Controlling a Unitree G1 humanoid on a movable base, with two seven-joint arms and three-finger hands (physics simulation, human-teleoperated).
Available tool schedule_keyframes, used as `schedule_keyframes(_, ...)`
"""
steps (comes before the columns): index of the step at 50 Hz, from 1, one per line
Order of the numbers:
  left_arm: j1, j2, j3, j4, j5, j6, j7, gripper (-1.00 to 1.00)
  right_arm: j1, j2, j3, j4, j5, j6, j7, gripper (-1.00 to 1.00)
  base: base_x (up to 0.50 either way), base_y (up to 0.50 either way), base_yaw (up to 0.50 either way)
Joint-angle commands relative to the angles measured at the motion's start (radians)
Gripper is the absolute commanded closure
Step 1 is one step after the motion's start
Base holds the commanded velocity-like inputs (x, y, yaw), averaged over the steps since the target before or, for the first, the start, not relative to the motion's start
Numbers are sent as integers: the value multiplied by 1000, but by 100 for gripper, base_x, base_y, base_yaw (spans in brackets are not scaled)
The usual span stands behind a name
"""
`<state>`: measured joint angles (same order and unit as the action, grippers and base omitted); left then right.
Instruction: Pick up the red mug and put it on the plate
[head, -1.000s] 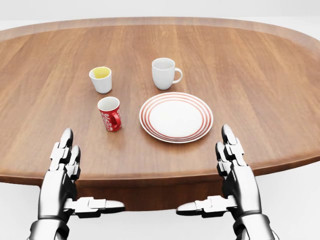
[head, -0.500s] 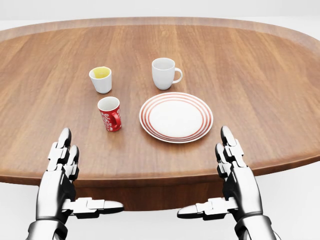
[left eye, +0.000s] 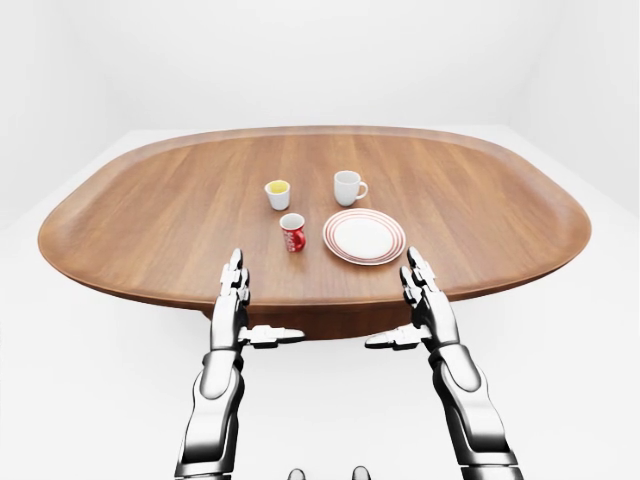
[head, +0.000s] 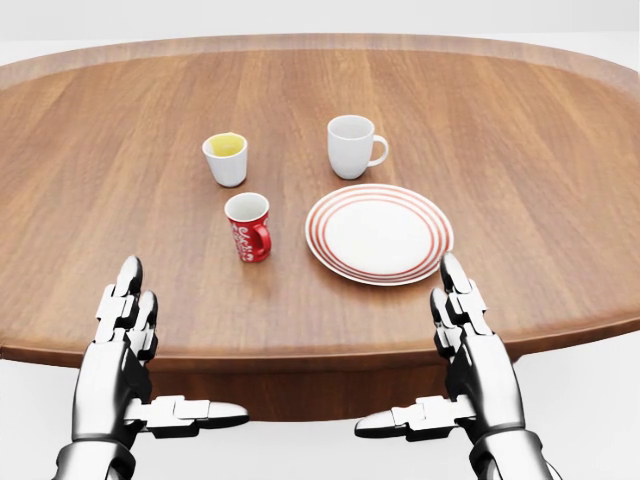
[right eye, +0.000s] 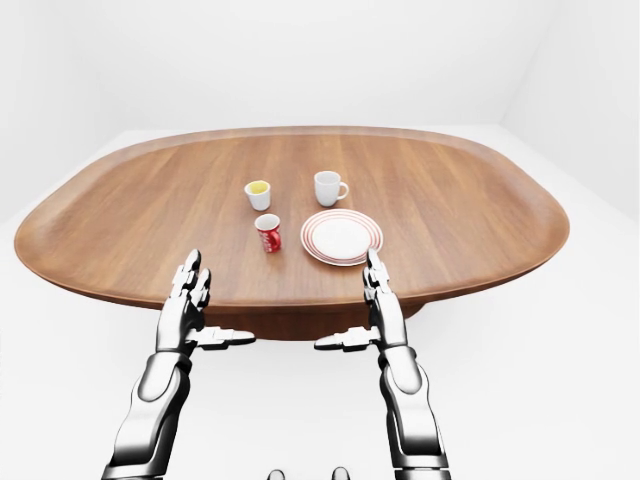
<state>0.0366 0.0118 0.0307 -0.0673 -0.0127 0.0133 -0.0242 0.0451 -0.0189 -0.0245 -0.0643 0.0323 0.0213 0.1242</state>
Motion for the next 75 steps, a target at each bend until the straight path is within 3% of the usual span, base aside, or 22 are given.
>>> schedule_keyframes(1, 3, -2, -4, 4, 4, -6, 1, -100, 0, -1, -1, 3, 0, -2, 4, -100, 0, 17, 0)
schedule_keyframes(10, -5, -1, -3, 21, 4, -12, 2, -100, -6, -1, -6, 9, -4, -1, -2, -100, 0, 17, 0)
schedule_keyframes(14, -21, -1, -7, 30, 5, 0, 3, -100, -14, -3, -19, -16, 19, 39, -7, -100, 0, 0, 0)
schedule_keyframes(18, -88, 6, 5, 68, -9, 45, 5, -100, -58, -18, -39, 10, 9, 65, -25, -100, 0, 0, 0)
schedule_keyframes(19, -129, 11, 16, 87, -18, 71, 11, -100, -75, -24, -43, -11, 13, 66, -23, -100, 0, 0, 0)
schedule_keyframes(21, -148, 16, 24, 84, -25, 74, 15, -100, -84, -28, -45, -28, 13, 66, -19, -100, 0, 0, 0)
schedule_keyframes(28, -273, 60, 70, 14, -83, 74, 30, -100, -212, -68, -95, 0, 44, 66, -8, -100, 0, 0, 0)
schedule_keyframes(38, -376, 91, 88, -67, -113, 74, 58, -100, -271, -105, -113, -85, 60, 66, 2, -100, 0, 0, 0)
schedule_keyframes(59, -419, 110, 93, -157, -98, 74, 73, -100, -333, -129, -119, -97, 33, 66, 23, -100, 0, 0, 0)
schedule_keyframes(75, -439, 117, 99, -127, -90, 74, 74, -100, -355, -142, -117, -71, 3, 66, 48, -100, 0, 0, 0)
